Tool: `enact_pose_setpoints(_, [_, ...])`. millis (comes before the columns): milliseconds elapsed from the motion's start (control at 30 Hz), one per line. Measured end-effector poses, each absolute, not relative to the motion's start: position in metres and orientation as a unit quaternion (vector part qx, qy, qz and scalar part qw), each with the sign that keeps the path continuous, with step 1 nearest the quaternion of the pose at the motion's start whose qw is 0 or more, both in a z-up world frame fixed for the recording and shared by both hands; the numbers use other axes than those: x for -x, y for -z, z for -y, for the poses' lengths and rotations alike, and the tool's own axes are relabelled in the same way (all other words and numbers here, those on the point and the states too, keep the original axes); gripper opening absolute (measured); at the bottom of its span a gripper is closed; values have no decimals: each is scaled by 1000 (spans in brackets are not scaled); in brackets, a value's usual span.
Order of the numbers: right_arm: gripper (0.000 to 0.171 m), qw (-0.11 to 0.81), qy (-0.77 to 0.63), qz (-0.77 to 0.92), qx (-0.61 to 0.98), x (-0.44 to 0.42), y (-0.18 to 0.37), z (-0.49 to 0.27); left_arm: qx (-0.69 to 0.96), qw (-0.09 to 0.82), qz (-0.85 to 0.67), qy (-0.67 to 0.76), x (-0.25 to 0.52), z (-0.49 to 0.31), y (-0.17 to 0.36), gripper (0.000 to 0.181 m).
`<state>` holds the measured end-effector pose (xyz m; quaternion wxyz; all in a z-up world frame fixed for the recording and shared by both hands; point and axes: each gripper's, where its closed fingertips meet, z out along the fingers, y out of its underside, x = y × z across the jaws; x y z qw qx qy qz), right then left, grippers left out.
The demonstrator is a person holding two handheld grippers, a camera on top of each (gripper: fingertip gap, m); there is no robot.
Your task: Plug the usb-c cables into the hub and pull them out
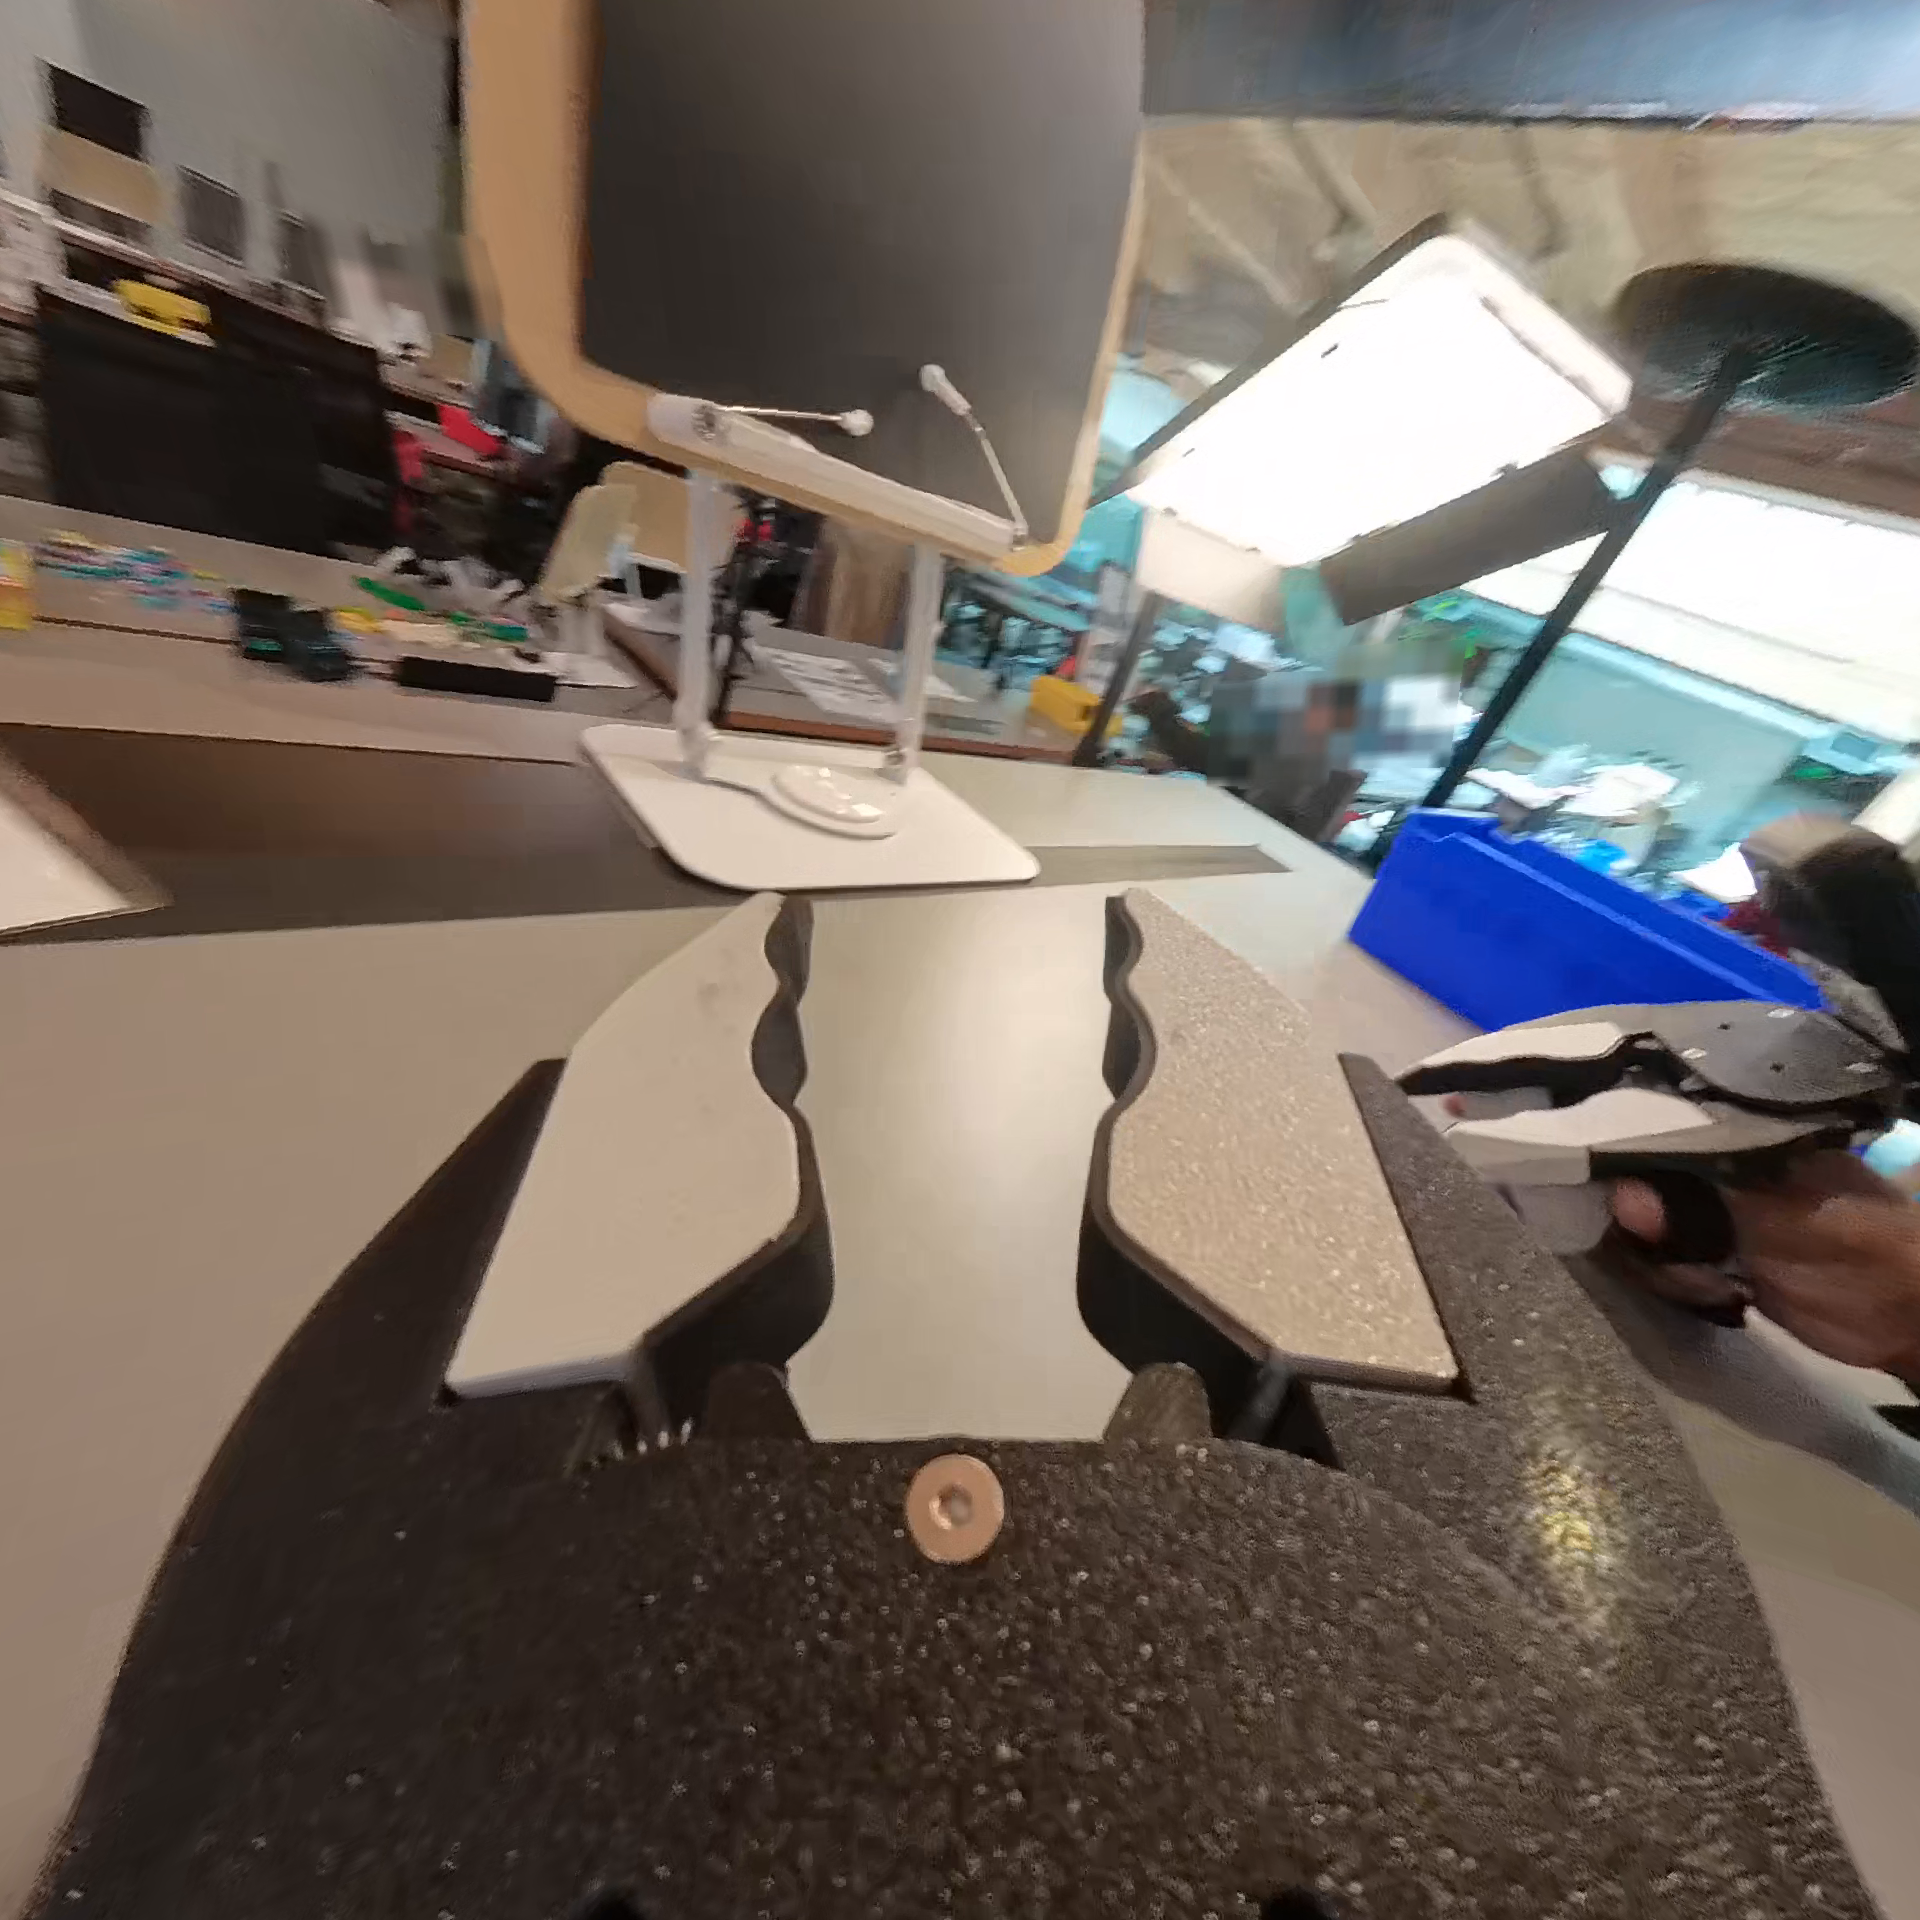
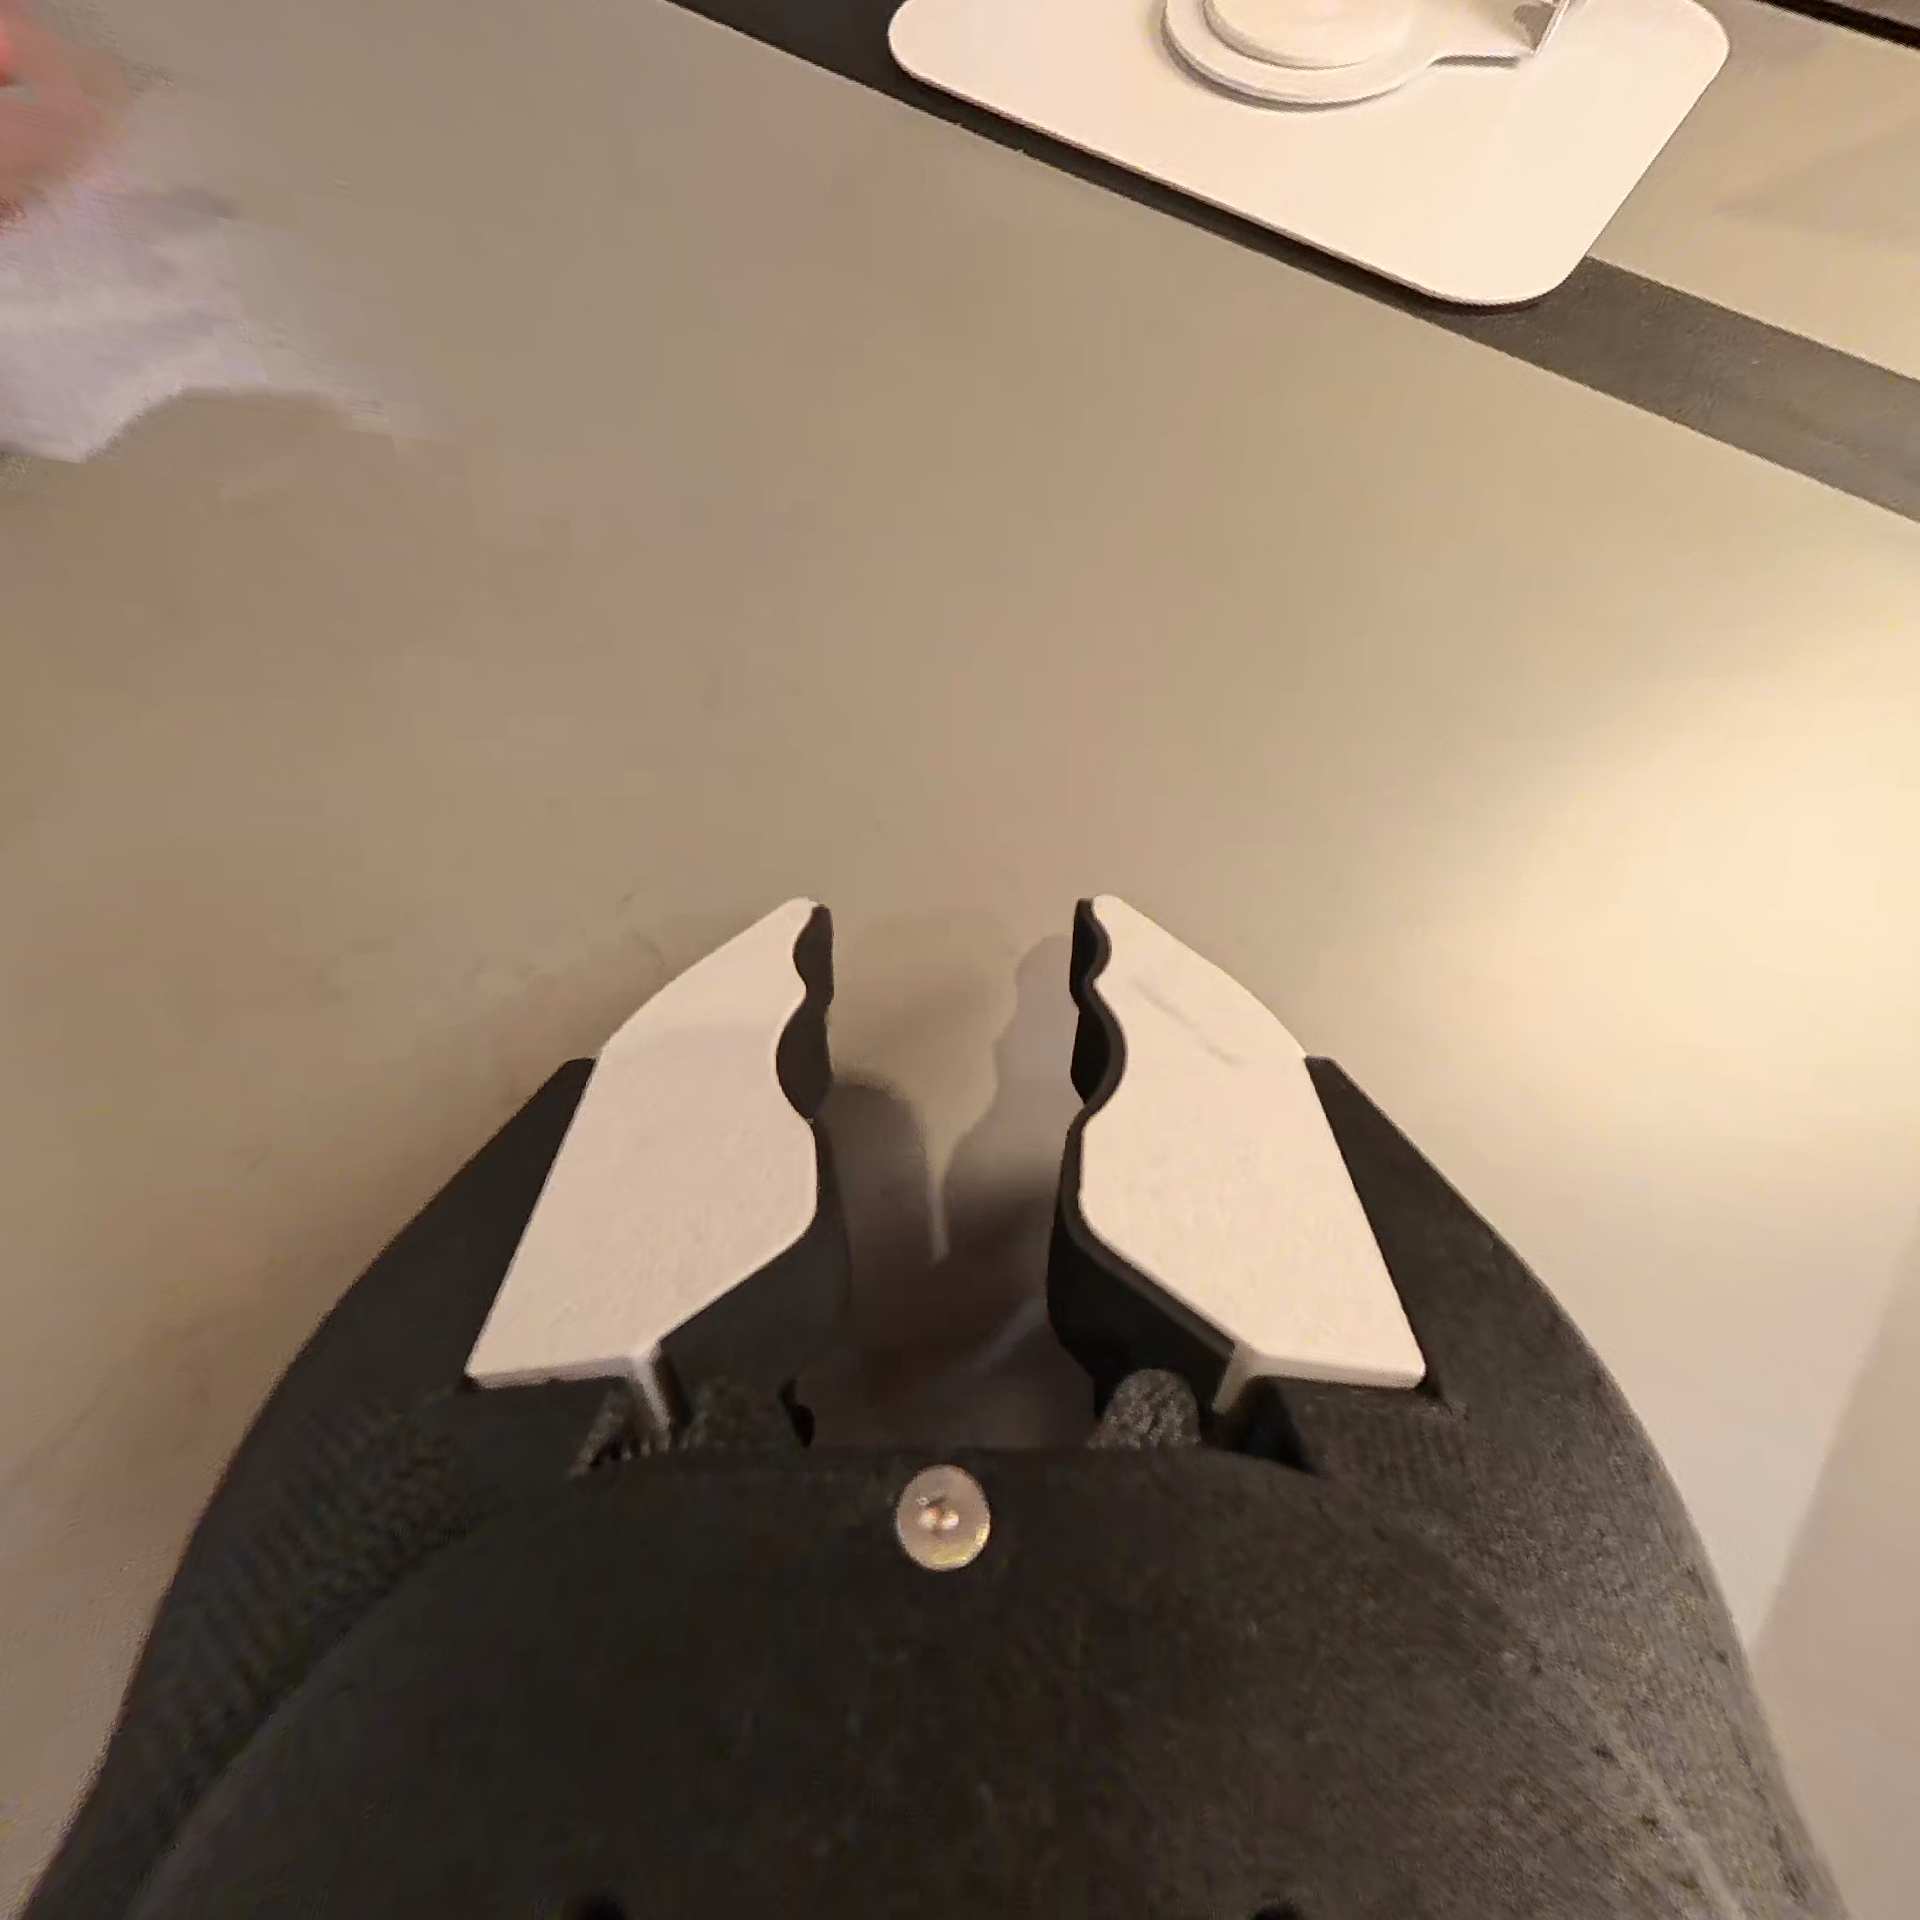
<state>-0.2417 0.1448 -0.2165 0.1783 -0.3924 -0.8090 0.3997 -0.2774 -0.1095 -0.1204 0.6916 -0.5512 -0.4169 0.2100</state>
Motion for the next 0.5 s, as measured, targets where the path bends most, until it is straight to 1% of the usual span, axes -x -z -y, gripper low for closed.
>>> enact_pose_setpoints(67, [44, 167, -409, 806, 393, 242, 215, -144, 554, 664, 432, -255, 247, 130, 108, 55])
enact_pose_setpoints(167, [44, 151, -416, 808, 389, 240, 215, -142, 545, 613, 468, -329, 197, 183, 75, 50])
enact_pose_setpoints(233, [44, 139, -415, 815, 380, 237, 216, -139, 538, 541, 512, -394, 172, 242, 50, 47])
enact_pose_setpoints(300, [44, 133, -405, 824, 374, 236, 220, -137, 522, 431, 587, -445, 154, 319, 34, 47])
enact_pose_setpoints(333, [45, 134, -396, 830, 369, 235, 222, -136, 511, 372, 631, -449, 147, 358, 34, 49])
enact_pose_setpoints(400, [45, 144, -379, 843, 354, 232, 226, -133, 509, 285, 705, -403, 141, 418, 52, 52])
enact_pose_setpoints(500, [45, 160, -365, 854, 334, 229, 228, -131, 521, 195, 786, -268, 144, 468, 116, 62])
